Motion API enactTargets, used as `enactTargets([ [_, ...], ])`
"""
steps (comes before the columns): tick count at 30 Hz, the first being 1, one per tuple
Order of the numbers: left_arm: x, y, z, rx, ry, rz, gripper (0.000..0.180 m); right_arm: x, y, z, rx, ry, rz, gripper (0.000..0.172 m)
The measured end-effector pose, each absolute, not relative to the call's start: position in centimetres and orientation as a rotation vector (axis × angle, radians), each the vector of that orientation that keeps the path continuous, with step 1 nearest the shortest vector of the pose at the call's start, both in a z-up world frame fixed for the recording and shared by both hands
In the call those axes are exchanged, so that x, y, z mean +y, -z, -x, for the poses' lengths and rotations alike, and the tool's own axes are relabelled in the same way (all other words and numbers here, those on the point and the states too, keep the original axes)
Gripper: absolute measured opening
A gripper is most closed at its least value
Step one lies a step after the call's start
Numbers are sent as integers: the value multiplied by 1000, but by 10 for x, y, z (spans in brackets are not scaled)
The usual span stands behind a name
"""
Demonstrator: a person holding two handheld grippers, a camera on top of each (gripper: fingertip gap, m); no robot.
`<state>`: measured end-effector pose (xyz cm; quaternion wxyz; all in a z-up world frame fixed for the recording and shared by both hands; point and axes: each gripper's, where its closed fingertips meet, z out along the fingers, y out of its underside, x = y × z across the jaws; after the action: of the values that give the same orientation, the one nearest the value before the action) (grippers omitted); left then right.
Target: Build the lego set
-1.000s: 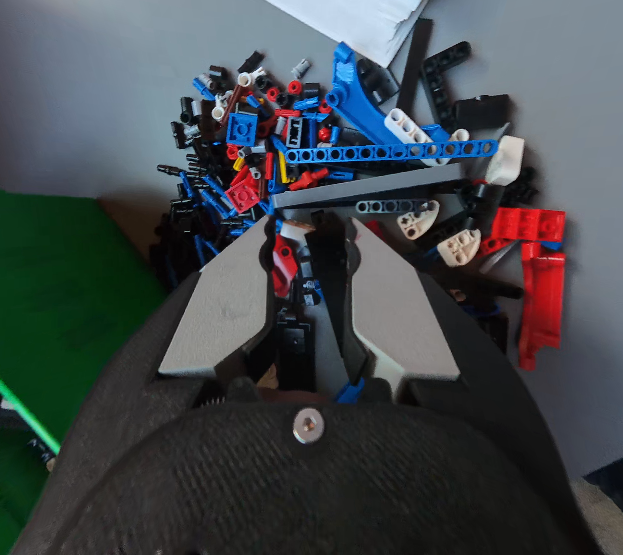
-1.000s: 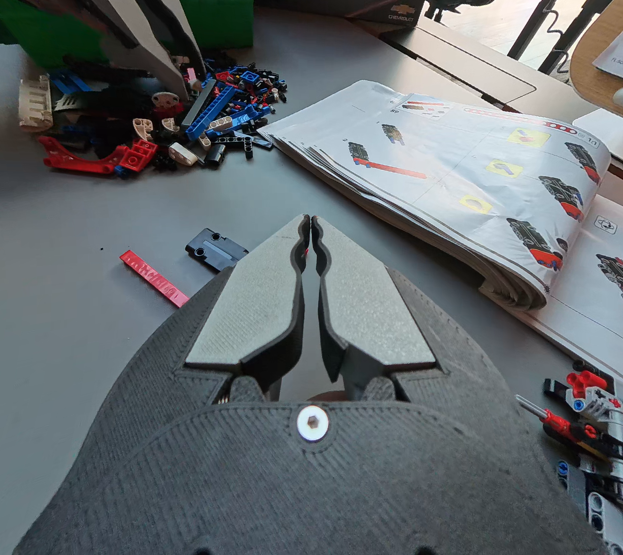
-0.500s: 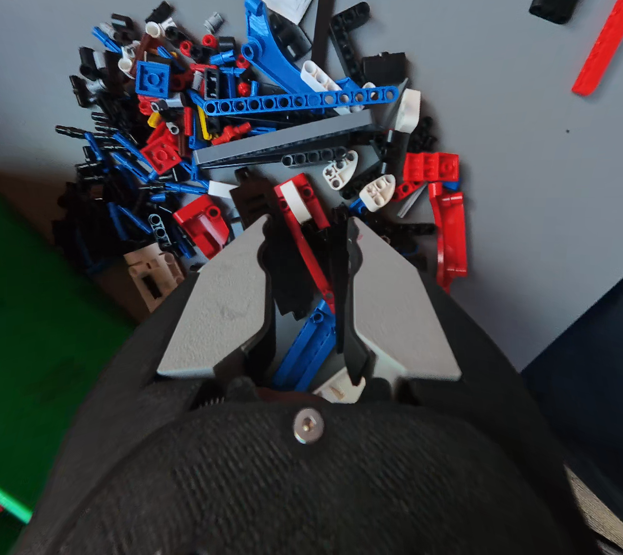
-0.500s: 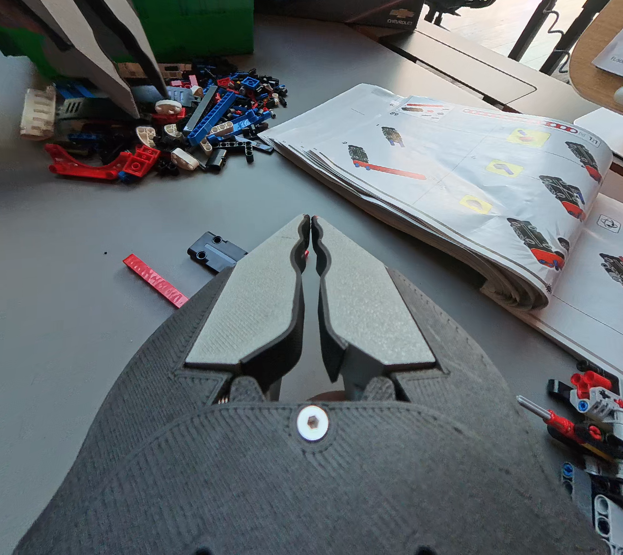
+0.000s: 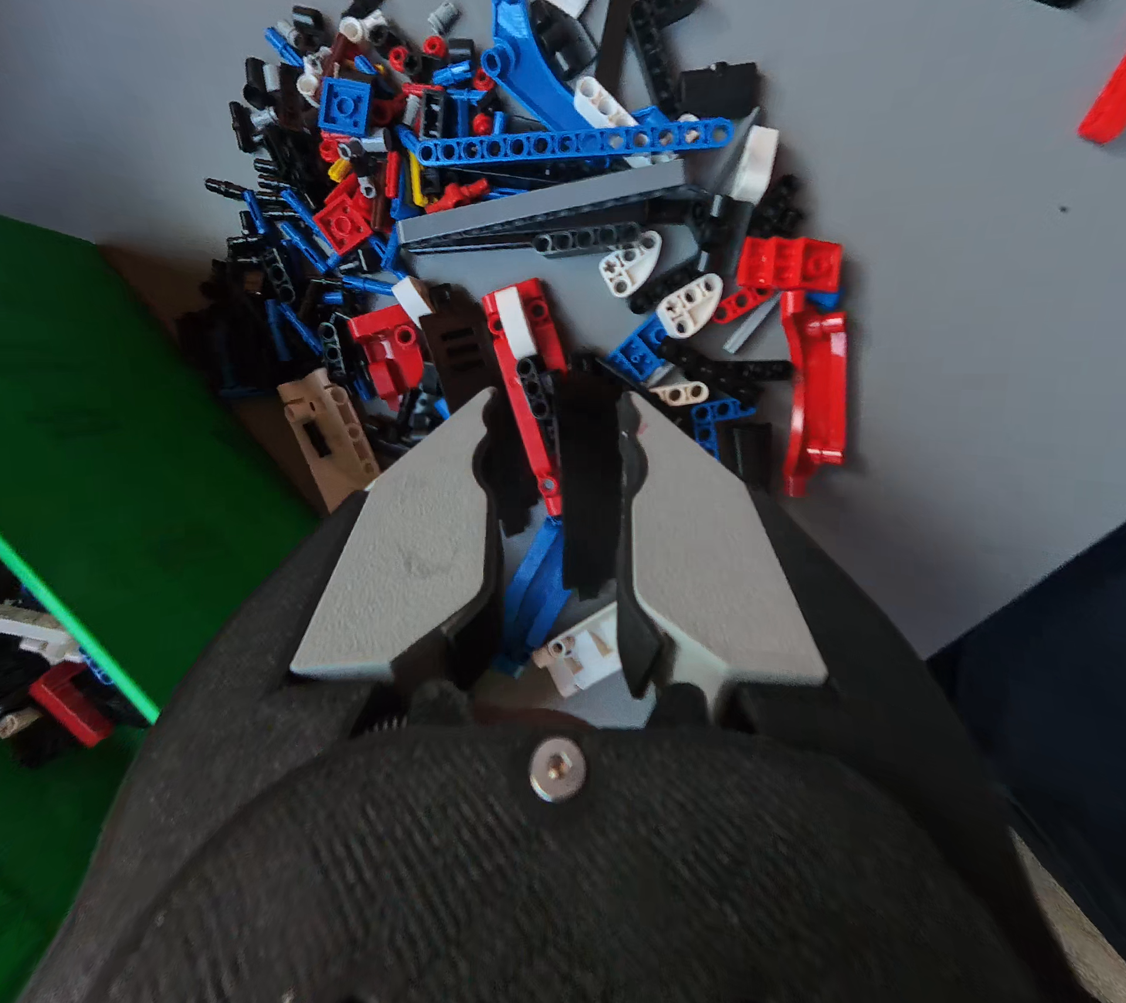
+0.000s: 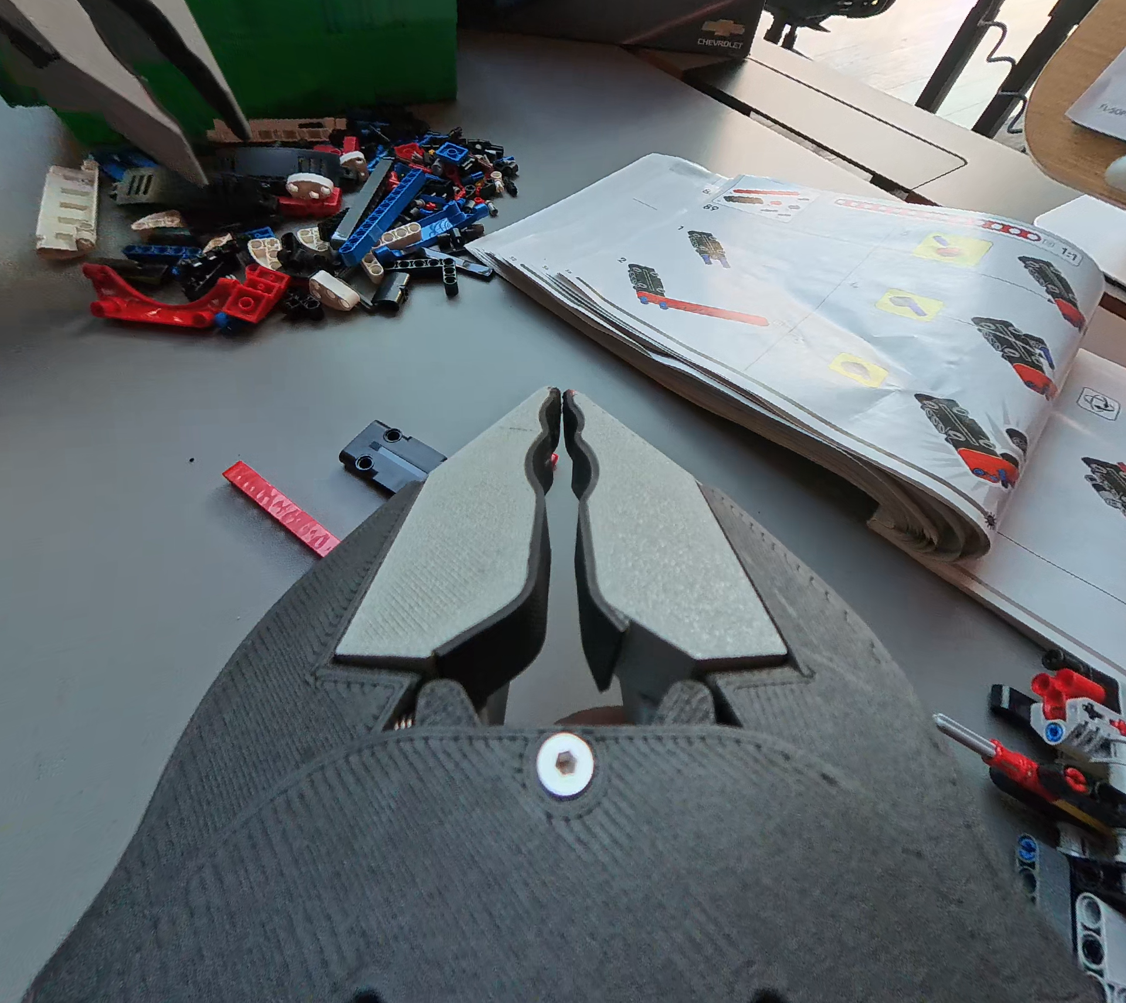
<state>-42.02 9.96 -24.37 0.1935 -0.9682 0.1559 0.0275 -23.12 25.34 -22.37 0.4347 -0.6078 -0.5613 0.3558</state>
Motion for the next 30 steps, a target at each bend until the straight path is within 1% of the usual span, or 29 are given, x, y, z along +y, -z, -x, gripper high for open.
enactTargets([
  [5,77,269,424,444,-133,2834,36,251,224,232,-1410,-885,1507,0],
  [6,78,272,425,438,-146,2828,32,251,224,232,-1410,-885,1505,0],
  [7,76,275,424,437,-131,2838,20,251,224,232,-1409,-885,1505,0],
  [9,76,274,424,436,-145,2820,11,251,223,232,-1403,-889,1507,0],
  [20,75,224,439,312,-219,2679,10,252,223,232,-1397,-893,1508,0],
  [24,71,224,436,286,-212,2648,9,252,223,231,-1398,-893,1509,0],
  [30,78,216,448,282,-399,2516,8,252,224,232,-1401,-893,1512,0],
])
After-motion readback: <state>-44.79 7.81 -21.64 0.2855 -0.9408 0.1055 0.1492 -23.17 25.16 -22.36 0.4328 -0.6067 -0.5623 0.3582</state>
